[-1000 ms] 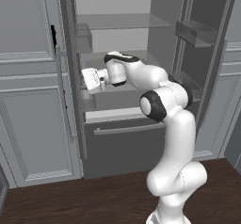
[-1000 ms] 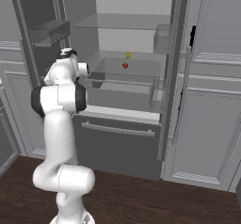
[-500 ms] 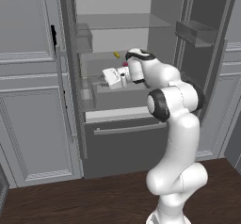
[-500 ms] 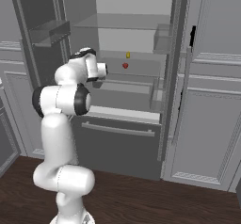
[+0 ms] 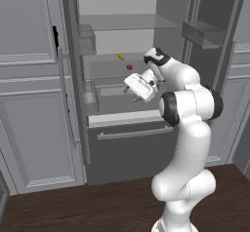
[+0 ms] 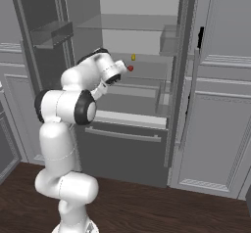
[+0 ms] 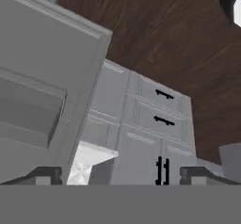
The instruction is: Take the strawberry from the fridge and place it on top of the pancake, located on the dining counter.
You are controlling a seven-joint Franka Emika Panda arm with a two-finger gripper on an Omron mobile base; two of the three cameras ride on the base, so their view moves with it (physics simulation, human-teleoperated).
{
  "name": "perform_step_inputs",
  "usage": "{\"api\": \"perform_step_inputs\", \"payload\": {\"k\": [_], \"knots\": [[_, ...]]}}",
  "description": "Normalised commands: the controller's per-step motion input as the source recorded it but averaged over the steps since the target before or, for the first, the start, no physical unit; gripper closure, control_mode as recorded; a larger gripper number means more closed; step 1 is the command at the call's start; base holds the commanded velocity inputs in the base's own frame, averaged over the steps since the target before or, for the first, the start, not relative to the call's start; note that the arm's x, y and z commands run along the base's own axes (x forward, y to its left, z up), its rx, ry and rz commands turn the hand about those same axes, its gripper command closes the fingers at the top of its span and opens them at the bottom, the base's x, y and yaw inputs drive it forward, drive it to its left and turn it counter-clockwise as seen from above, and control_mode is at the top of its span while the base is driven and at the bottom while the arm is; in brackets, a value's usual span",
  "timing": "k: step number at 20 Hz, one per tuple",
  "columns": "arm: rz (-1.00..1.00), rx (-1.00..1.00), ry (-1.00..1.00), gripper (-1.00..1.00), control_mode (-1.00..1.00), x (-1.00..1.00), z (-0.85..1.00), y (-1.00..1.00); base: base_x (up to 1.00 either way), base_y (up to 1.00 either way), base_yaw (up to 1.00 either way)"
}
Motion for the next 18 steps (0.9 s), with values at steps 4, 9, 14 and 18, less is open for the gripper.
{"api": "perform_step_inputs", "payload": {"k": [4,9,14,18], "knots": [[0.55,-0.38,-0.42,-1.0,-1.0,-0.86,-0.04,-0.99,0.0,0.0,0.0],[0.57,-0.42,-0.4,-1.0,-1.0,-1.0,0.06,-0.73,0.0,0.0,0.0],[0.44,-0.23,-0.4,-1.0,-1.0,-1.0,0.18,-0.17,0.0,0.0,0.0],[0.37,-0.04,-0.43,-1.0,-1.0,-1.0,0.01,-0.11,0.0,0.0,0.0]]}}
